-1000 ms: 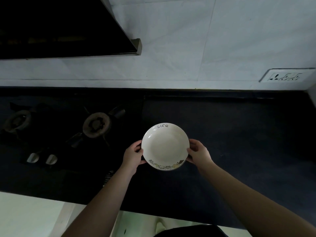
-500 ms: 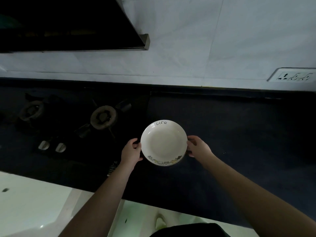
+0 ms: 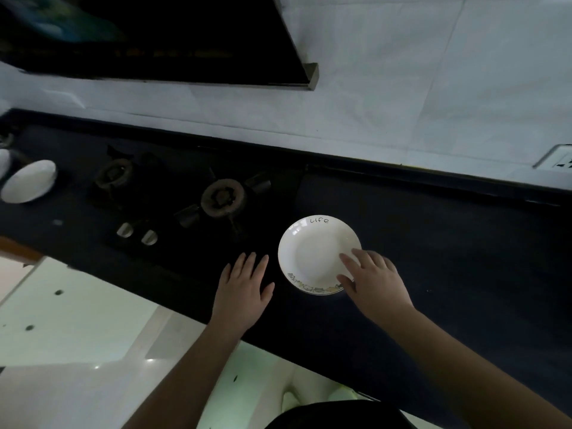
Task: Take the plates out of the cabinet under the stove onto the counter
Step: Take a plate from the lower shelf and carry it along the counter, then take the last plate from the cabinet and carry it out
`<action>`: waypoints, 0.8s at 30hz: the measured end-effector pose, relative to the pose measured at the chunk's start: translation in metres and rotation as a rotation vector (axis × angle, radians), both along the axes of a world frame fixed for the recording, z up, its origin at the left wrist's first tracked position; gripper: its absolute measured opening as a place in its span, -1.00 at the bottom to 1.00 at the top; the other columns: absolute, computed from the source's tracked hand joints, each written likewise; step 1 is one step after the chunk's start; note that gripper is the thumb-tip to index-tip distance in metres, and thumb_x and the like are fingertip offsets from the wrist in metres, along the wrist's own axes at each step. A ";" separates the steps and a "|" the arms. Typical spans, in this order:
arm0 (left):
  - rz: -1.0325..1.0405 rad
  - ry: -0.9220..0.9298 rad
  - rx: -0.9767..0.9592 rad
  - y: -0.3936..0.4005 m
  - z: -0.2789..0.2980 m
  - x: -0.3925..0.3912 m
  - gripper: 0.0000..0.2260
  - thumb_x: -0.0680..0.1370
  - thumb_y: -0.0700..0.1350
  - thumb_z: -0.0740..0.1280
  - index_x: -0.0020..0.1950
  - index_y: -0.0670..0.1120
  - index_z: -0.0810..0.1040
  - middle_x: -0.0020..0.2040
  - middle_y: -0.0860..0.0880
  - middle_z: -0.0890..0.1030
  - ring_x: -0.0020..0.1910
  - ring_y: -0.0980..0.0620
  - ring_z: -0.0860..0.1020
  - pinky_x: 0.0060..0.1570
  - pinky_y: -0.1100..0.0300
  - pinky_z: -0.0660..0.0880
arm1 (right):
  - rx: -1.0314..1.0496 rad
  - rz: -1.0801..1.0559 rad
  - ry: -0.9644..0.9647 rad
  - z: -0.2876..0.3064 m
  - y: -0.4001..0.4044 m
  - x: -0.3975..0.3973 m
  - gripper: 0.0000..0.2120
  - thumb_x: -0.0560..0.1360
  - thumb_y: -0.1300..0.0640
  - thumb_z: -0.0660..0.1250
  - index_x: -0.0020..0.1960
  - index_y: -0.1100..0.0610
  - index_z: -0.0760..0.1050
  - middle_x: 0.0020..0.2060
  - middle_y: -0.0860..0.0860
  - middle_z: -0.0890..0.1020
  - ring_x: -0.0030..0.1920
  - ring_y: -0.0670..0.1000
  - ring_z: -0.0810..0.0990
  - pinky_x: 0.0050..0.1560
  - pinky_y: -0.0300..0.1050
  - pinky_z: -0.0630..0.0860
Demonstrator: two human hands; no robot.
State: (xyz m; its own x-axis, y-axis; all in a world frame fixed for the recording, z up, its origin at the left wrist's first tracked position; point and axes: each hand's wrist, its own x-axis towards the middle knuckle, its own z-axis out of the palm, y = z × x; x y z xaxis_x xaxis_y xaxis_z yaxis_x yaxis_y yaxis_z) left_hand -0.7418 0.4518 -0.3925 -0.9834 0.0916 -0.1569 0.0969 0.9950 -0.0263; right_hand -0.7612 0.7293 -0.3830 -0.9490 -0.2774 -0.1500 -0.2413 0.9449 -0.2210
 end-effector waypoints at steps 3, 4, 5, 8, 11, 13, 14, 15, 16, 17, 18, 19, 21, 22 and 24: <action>0.028 0.017 -0.005 -0.001 0.003 0.019 -0.46 0.62 0.20 0.06 0.57 0.02 0.24 0.56 -0.07 0.29 0.56 -0.09 0.17 0.49 -0.13 0.13 | -0.008 0.066 0.034 -0.001 -0.007 0.008 -0.46 0.61 -0.19 0.06 0.52 0.02 0.23 0.47 0.08 0.35 0.47 0.15 0.29 0.48 0.12 0.17; 0.042 0.022 -0.013 -0.001 0.005 0.027 -0.46 0.62 0.21 0.04 0.55 0.01 0.29 0.54 -0.08 0.32 0.54 -0.09 0.21 0.48 -0.14 0.16 | 0.002 0.089 0.033 -0.002 -0.010 0.011 -0.44 0.61 -0.20 0.04 0.53 0.02 0.20 0.49 0.08 0.33 0.48 0.14 0.27 0.49 0.11 0.15; 0.058 0.029 -0.016 -0.002 0.006 0.034 -0.45 0.61 0.22 0.01 0.52 0.01 0.34 0.52 -0.08 0.37 0.53 -0.10 0.25 0.47 -0.16 0.20 | 0.007 0.111 0.030 -0.003 -0.013 0.014 -0.43 0.61 -0.21 0.01 0.54 0.03 0.18 0.50 0.07 0.32 0.49 0.14 0.24 0.50 0.10 0.13; 0.100 0.049 -0.001 -0.006 0.012 0.058 -0.45 0.60 0.21 -0.01 0.47 -0.01 0.43 0.47 -0.10 0.43 0.48 -0.13 0.33 0.42 -0.19 0.27 | -0.029 0.171 0.039 0.000 -0.027 0.022 -0.42 0.60 -0.20 -0.03 0.52 0.06 0.23 0.47 0.09 0.36 0.48 0.16 0.28 0.49 0.13 0.17; 0.147 0.047 0.007 -0.012 0.017 0.085 -0.45 0.61 0.21 0.00 0.48 -0.02 0.41 0.47 -0.11 0.43 0.49 -0.14 0.32 0.43 -0.19 0.24 | -0.049 0.251 0.037 0.007 -0.046 0.031 -0.40 0.59 -0.21 -0.08 0.48 0.09 0.31 0.43 0.12 0.42 0.45 0.18 0.35 0.45 0.17 0.26; 0.209 0.031 0.004 -0.020 0.022 0.105 -0.44 0.61 0.22 -0.04 0.52 0.01 0.36 0.50 -0.10 0.38 0.52 -0.12 0.26 0.46 -0.16 0.17 | -0.042 0.314 0.039 0.012 -0.061 0.037 -0.40 0.59 -0.20 -0.08 0.47 0.11 0.34 0.41 0.12 0.45 0.42 0.18 0.38 0.42 0.18 0.30; 0.243 0.029 0.008 -0.025 0.024 0.117 -0.44 0.61 0.23 -0.06 0.54 0.04 0.31 0.53 -0.08 0.34 0.54 -0.11 0.22 0.47 -0.15 0.13 | -0.040 0.344 0.045 0.014 -0.069 0.041 -0.40 0.59 -0.19 -0.06 0.46 0.11 0.35 0.39 0.12 0.47 0.41 0.18 0.40 0.40 0.18 0.33; 0.272 0.030 0.013 -0.031 0.027 0.128 -0.44 0.61 0.24 -0.08 0.56 0.06 0.25 0.55 -0.07 0.30 0.55 -0.10 0.19 0.48 -0.14 0.10 | -0.039 0.375 0.051 0.016 -0.077 0.044 -0.42 0.59 -0.18 -0.05 0.46 0.12 0.36 0.38 0.12 0.48 0.39 0.18 0.42 0.39 0.18 0.34; 0.294 0.036 0.014 -0.036 0.030 0.140 -0.45 0.62 0.24 -0.09 0.57 0.09 0.21 0.56 -0.07 0.28 0.55 -0.11 0.18 0.48 -0.16 0.10 | -0.038 0.406 0.056 0.019 -0.085 0.048 -0.43 0.59 -0.17 -0.03 0.45 0.12 0.36 0.38 0.12 0.48 0.39 0.18 0.43 0.39 0.17 0.35; 0.309 0.044 0.013 -0.042 0.034 0.152 -0.46 0.62 0.23 -0.08 0.58 0.10 0.21 0.55 -0.07 0.29 0.55 -0.12 0.20 0.47 -0.18 0.13 | -0.033 0.438 0.064 0.021 -0.094 0.053 -0.44 0.60 -0.16 -0.02 0.45 0.12 0.37 0.37 0.12 0.49 0.38 0.18 0.44 0.38 0.17 0.36; 0.324 0.061 0.013 -0.047 0.038 0.164 -0.46 0.62 0.22 -0.05 0.57 0.10 0.22 0.54 -0.07 0.32 0.53 -0.13 0.24 0.46 -0.20 0.17 | -0.029 0.472 0.076 0.022 -0.102 0.057 -0.44 0.60 -0.16 -0.01 0.45 0.12 0.38 0.37 0.12 0.50 0.37 0.18 0.44 0.38 0.16 0.36; 0.341 0.081 0.013 -0.053 0.042 0.176 -0.47 0.62 0.22 -0.03 0.56 0.09 0.25 0.53 -0.07 0.34 0.52 -0.12 0.26 0.45 -0.21 0.21 | -0.025 0.508 0.088 0.024 -0.111 0.063 -0.45 0.60 -0.16 0.00 0.44 0.13 0.39 0.35 0.13 0.51 0.37 0.18 0.45 0.37 0.15 0.37; 0.393 0.092 0.013 -0.066 0.050 0.203 -0.46 0.61 0.23 -0.04 0.56 0.09 0.26 0.54 -0.05 0.32 0.53 -0.10 0.24 0.46 -0.21 0.20 | -0.011 0.582 0.103 0.027 -0.130 0.077 -0.45 0.60 -0.15 0.01 0.42 0.15 0.41 0.32 0.14 0.54 0.35 0.19 0.47 0.36 0.16 0.39; 0.427 0.091 0.015 -0.072 0.053 0.219 -0.45 0.61 0.24 -0.06 0.56 0.10 0.24 0.55 -0.04 0.29 0.55 -0.09 0.20 0.48 -0.20 0.17 | 0.000 0.619 0.110 0.028 -0.140 0.087 -0.45 0.60 -0.15 0.00 0.42 0.15 0.41 0.31 0.15 0.55 0.33 0.19 0.48 0.35 0.16 0.40; 0.496 0.092 0.025 -0.083 0.055 0.254 -0.45 0.61 0.23 -0.10 0.57 0.11 0.22 0.57 -0.04 0.25 0.56 -0.08 0.16 0.50 -0.18 0.13 | 0.017 0.684 0.131 0.031 -0.160 0.110 -0.44 0.60 -0.15 -0.02 0.43 0.15 0.40 0.31 0.15 0.54 0.33 0.18 0.49 0.35 0.16 0.40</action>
